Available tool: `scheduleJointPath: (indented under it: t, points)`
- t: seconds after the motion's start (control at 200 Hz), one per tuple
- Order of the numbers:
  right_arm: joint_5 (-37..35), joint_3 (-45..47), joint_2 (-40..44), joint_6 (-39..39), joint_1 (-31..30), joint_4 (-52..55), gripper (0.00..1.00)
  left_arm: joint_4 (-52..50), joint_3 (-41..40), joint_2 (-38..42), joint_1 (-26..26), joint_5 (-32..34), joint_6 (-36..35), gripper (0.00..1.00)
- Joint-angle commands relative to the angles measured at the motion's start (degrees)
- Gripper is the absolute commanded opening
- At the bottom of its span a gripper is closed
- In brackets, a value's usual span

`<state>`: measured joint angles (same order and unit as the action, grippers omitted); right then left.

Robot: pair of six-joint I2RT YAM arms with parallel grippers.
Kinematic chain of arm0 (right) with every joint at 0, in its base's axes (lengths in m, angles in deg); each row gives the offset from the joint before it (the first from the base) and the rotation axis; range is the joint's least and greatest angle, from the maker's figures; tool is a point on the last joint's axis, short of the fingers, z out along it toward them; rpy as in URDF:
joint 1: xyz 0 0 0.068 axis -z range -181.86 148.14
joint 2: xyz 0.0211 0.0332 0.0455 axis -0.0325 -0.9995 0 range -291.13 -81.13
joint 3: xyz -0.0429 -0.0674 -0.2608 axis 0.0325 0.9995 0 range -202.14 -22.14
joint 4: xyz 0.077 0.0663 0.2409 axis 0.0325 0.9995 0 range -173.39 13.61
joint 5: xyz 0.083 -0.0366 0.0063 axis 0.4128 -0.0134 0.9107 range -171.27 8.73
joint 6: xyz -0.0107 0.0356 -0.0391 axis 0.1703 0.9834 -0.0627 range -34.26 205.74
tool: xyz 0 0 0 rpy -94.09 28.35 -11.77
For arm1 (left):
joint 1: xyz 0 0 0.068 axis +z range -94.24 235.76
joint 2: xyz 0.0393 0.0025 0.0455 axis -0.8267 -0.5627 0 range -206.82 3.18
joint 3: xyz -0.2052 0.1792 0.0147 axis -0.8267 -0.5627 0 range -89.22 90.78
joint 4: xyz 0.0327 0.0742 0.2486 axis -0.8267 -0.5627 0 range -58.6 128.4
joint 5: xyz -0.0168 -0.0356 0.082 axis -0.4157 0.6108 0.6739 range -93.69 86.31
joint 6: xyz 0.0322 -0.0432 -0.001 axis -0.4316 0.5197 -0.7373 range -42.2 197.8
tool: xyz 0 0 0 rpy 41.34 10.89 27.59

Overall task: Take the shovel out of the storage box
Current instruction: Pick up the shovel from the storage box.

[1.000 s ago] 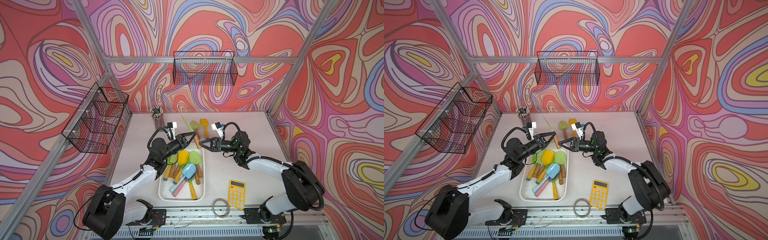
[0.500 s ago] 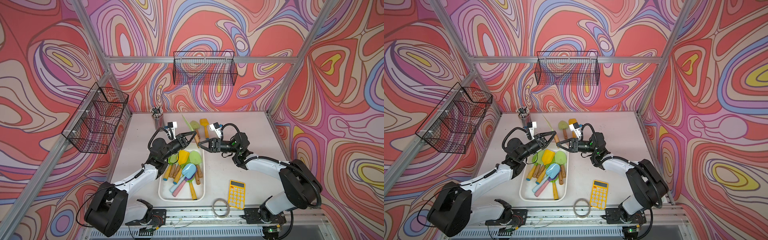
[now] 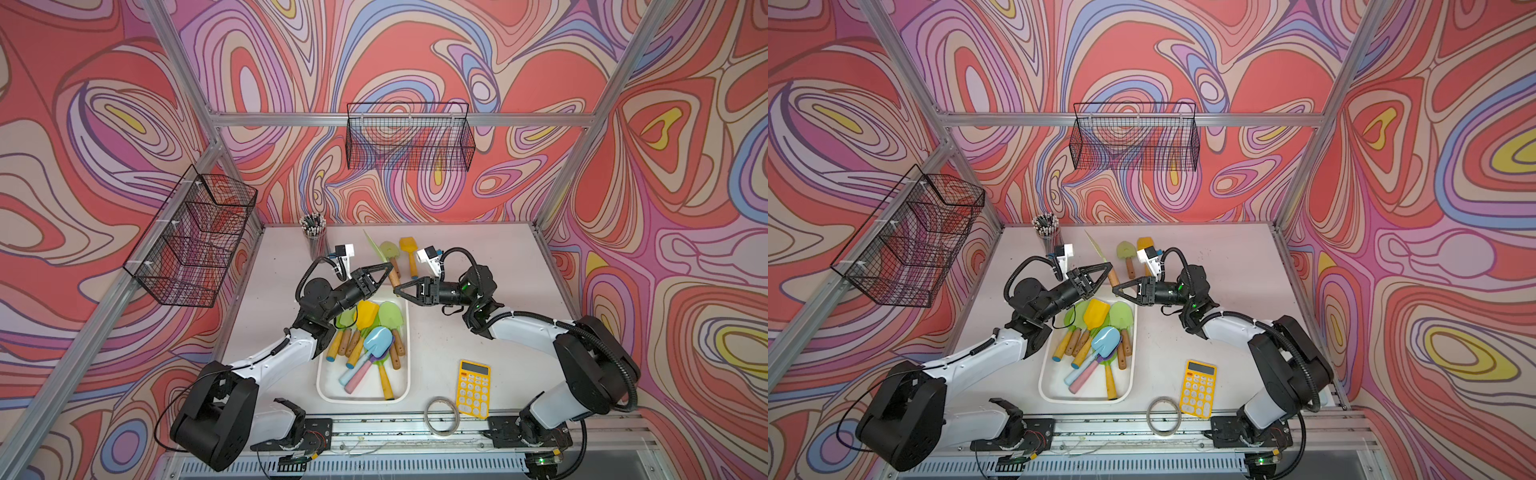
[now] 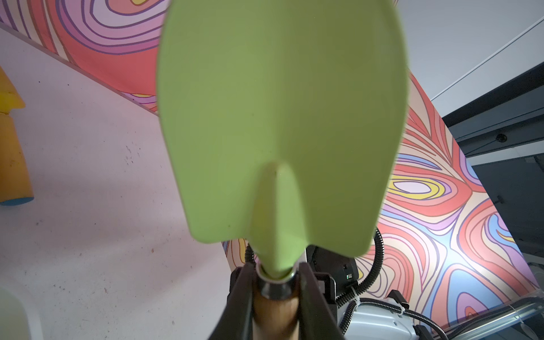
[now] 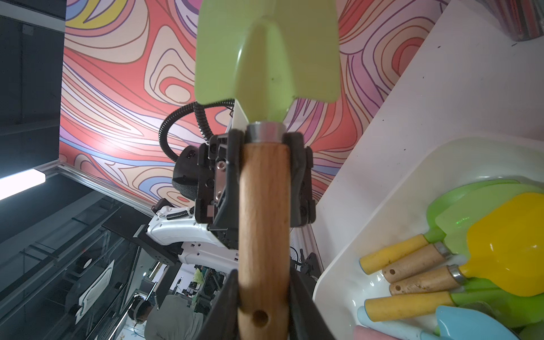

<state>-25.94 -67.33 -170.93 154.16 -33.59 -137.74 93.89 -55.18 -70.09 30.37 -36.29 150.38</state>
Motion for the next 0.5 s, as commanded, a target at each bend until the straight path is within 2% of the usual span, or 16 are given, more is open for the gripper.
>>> scheduleJointPath:
  t: [0.0, 0.1, 0.21, 0.366, 0.496]
  points:
    - [-0.66, -1.78, 0.23, -1.08, -0.36, 1.02, 0.24, 2.67, -0.58, 0.21, 0.38, -1.27, 0.22, 0.25]
    - [-0.95, -2.51, 1.61, -3.85, -0.31, 5.61, 0.23, -1.69, -0.22, 1.64, 0.60, -1.50, -1.42, 0.54]
    - [-1.21, -3.43, 2.97, -6.93, -0.27, 10.89, 0.22, -6.94, -0.05, 4.04, 1.54, -1.72, -3.67, 0.70]
    - [-2.41, -4.71, 4.30, -11.15, 0.14, 18.33, 0.21, -16.03, 0.48, 8.43, 3.36, -2.34, -7.49, 0.73]
    - [-4.86, -7.14, 5.71, -17.31, 1.35, 29.18, 0.21, -39.02, 4.29, 13.89, 3.36, -0.03, -18.09, 0.71]
